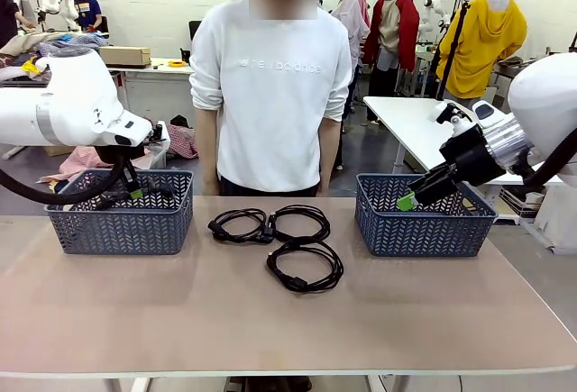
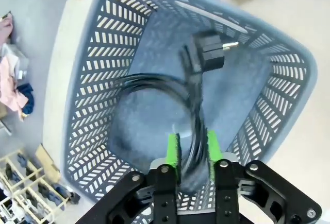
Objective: Organize the cables according to human instructions.
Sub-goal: Pick up a bundle of cables and place it in the basket indicated by the human.
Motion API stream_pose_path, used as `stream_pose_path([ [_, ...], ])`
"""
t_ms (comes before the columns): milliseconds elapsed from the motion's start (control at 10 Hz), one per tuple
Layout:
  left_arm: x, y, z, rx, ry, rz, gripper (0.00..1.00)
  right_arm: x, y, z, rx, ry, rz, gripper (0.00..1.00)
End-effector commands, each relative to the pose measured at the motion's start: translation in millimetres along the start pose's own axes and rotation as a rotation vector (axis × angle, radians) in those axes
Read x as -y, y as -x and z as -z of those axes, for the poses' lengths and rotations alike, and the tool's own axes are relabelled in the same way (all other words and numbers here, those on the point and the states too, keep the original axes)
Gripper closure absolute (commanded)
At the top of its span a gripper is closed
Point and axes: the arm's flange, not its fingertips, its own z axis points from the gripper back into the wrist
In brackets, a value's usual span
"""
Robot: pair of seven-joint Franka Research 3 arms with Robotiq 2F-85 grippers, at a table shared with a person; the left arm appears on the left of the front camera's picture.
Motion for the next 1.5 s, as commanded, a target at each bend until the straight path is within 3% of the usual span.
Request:
stream_pose_path([
  [0, -3, 2, -5, 0.006, -0.019, -0.019, 0.46, 3, -1, 2, 0.023, -0.012, -0.023, 0.0],
  [100, -4, 3, -8, 0.009, -0.015, -0.024, 0.62, 3, -1, 2, 0.023, -0.012, -0.023, 0.0],
  [200, -4, 3, -11, 0.007, -0.003, -0.024, 0.27, 3, -1, 2, 0.023, -0.012, -0.023, 0.0],
  [300, -3, 3, -15, 0.013, 0.011, -0.021, 0.43, 3, -1, 2, 0.023, -0.012, -0.023, 0.0],
  [400, -3, 2, -17, 0.004, 0.025, -0.022, 0.08, 3, -1, 2, 0.023, -0.012, -0.023, 0.0],
  [500, -3, 3, -16, -0.003, 0.037, -0.026, 0.23, 3, -1, 2, 0.023, -0.012, -0.023, 0.0],
  [600, -2, 3, -17, -0.003, 0.046, -0.033, 0.23, 3, -1, 2, 0.023, -0.012, -0.023, 0.0],
  [700, -2, 4, -17, -0.002, 0.051, -0.037, 0.04, 3, -1, 2, 0.023, -0.012, -0.023, 0.0],
  [800, -1, 4, -18, -0.002, 0.055, -0.039, 0.14, 3, -1, 2, 0.023, -0.012, -0.023, 0.0],
  [900, -1, 4, -18, 0.001, 0.059, -0.042, 0.0, 3, -1, 2, 0.023, -0.012, -0.023, 0.0],
  [1400, 2, 2, -13, -0.005, 0.052, -0.031, 0.0, 3, -1, 2, 0.023, -0.012, -0.023, 0.0],
])
